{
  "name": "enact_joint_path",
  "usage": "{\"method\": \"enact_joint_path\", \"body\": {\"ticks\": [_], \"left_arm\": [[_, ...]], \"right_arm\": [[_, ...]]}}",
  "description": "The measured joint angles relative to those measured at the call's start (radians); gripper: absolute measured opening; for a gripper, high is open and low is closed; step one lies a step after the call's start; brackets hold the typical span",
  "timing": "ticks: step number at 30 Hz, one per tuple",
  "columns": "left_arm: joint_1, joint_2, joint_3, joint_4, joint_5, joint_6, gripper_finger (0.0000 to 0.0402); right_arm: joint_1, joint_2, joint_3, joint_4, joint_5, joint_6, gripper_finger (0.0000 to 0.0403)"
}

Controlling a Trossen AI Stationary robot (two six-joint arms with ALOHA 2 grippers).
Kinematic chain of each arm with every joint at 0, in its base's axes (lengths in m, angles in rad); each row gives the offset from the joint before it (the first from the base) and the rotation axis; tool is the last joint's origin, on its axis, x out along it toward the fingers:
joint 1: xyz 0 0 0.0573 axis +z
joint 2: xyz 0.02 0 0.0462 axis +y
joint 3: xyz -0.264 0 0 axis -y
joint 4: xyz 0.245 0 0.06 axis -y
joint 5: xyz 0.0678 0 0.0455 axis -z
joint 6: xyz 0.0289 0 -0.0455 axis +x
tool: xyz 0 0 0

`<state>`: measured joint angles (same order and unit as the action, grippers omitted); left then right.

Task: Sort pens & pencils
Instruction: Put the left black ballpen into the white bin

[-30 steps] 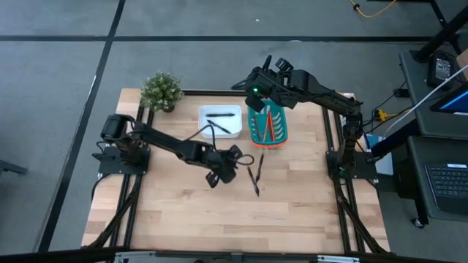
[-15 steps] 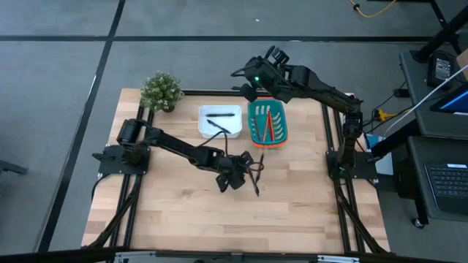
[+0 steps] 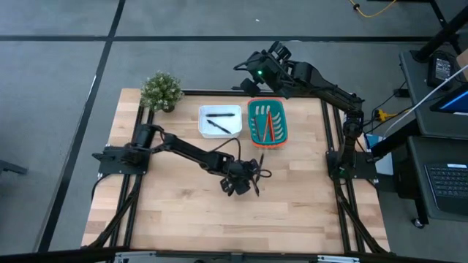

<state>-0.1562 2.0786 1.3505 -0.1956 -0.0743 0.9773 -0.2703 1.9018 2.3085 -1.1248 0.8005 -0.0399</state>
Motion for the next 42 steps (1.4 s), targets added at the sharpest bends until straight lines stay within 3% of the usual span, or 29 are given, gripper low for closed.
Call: {"method": "enact_joint_path", "body": {"ticks": [32, 42], "left_arm": [[0.053, 0.011, 0.014, 0.017, 0.113, -0.003, 0.0086], [0.051, 0.066, 0.042, 0.018, 0.095, 0.0, 0.0086]], "right_arm": [[-0.002, -0.001, 0.001, 0.082, -0.044, -0.051, 0.0076], [-0.002, -0.001, 0.001, 0.084, -0.044, -0.051, 0.0076]]}}
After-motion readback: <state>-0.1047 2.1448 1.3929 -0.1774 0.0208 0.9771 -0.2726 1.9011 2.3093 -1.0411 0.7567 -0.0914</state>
